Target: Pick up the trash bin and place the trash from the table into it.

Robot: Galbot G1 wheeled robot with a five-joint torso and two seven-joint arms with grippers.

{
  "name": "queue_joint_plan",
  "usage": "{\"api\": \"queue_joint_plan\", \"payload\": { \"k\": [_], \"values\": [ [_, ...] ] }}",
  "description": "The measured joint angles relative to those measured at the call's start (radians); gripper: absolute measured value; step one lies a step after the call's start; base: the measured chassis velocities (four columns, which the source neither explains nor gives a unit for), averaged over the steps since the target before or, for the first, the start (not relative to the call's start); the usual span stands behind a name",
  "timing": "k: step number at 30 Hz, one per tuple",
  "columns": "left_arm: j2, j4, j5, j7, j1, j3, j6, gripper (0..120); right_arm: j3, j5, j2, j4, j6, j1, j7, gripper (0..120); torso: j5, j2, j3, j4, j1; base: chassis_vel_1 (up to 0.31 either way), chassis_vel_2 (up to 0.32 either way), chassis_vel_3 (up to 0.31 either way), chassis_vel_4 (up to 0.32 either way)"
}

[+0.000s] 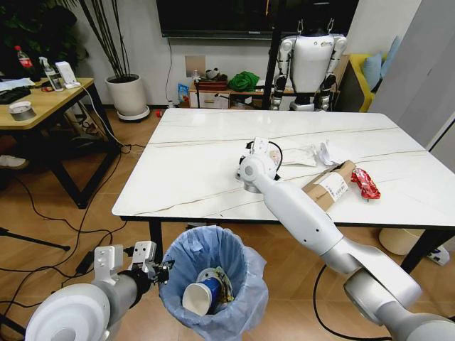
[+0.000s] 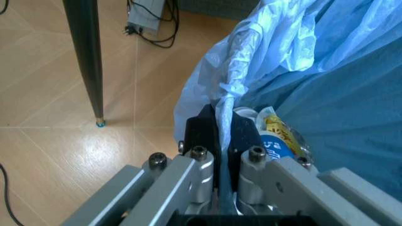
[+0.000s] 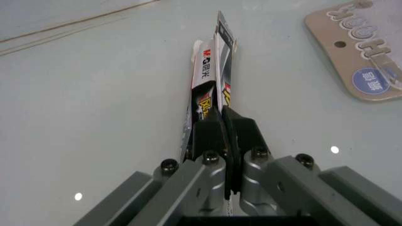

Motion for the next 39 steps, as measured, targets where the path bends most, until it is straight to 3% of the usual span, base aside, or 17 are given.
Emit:
{"api": "queue_joint_plan", "payload": {
  "k": [21, 32, 39],
  "values": [
    [-0.005, 0.0, 0.003, 0.002, -0.008, 0.0, 0.0, 0, 0.0, 0.025, -0.069, 0.167, 0.026, -0.013, -0.041, 0, 0.0001, 0.0, 0.0, 0.0002, 0.0, 0.0, 0.0, 0.0, 0.0],
    [-0.012, 0.0, -0.018, -0.014, -0.02, -0.007, 0.0, 0, 0.05, 0.155, -0.311, 0.56, 0.005, -0.12, -0.241, 0, 0.0005, 0.0, 0.0, -0.0002, 0.0, 0.0, 0.0, 0.0, 0.0],
    [-0.014, 0.0, -0.03, -0.021, -0.028, -0.007, 0.0, 0, 0.079, 0.191, -0.441, 0.812, -0.018, -0.24, -0.47, 0, 0.0001, 0.0, 0.0, 0.0001, 0.0, 0.0, 0.0, 0.0, 0.0]
  ]
}}
